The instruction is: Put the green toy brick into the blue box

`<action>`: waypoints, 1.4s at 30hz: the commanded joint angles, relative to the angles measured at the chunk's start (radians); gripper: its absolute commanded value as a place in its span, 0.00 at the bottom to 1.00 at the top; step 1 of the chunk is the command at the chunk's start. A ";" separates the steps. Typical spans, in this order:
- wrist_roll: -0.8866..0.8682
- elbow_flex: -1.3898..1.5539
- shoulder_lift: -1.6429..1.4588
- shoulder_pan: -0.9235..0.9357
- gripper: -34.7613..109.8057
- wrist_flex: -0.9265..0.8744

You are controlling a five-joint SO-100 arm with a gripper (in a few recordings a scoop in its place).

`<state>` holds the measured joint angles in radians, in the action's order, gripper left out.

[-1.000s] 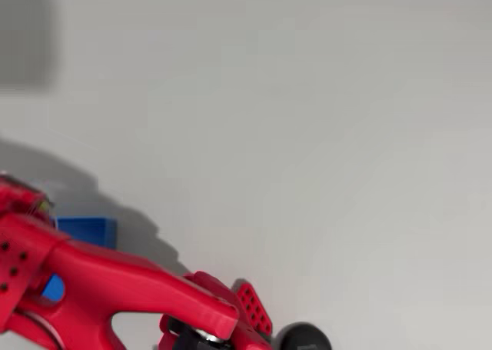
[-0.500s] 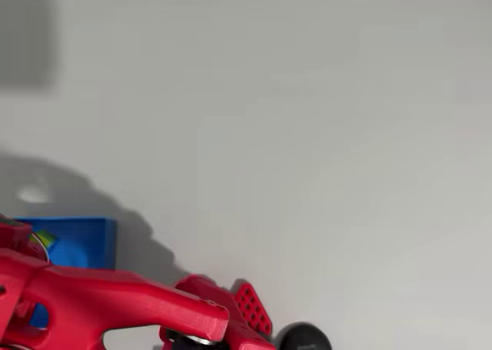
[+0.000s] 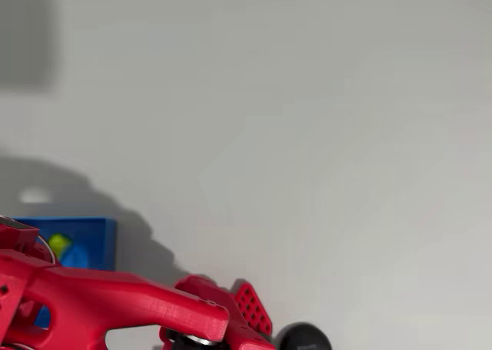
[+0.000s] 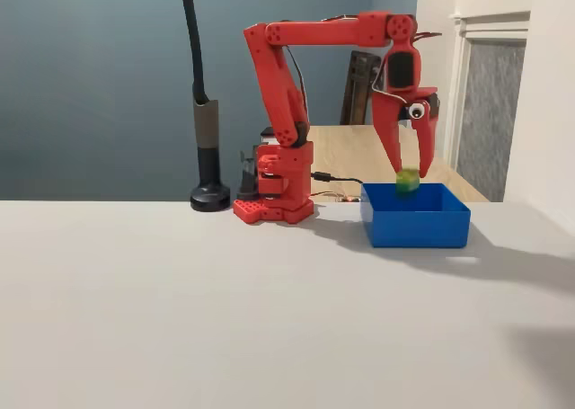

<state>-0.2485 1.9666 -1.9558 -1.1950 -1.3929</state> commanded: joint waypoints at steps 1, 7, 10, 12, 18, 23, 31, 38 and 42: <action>-0.011 -0.032 -0.058 -0.021 0.39 -0.040; -0.009 -0.084 -0.058 -0.008 0.31 -0.058; -0.002 -0.133 -0.058 0.044 0.27 -0.063; 0.028 -0.167 -0.058 0.106 0.24 -0.061; 0.138 -0.204 -0.061 0.373 0.24 -0.011; 0.227 -0.101 -0.074 0.611 0.24 0.144; 0.232 0.055 -0.083 0.867 0.24 0.324; 0.172 0.097 -0.086 1.035 0.24 0.425; 0.204 0.198 -0.167 1.089 0.24 0.509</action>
<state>-0.0460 2.0970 -1.9926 -0.1611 -0.9557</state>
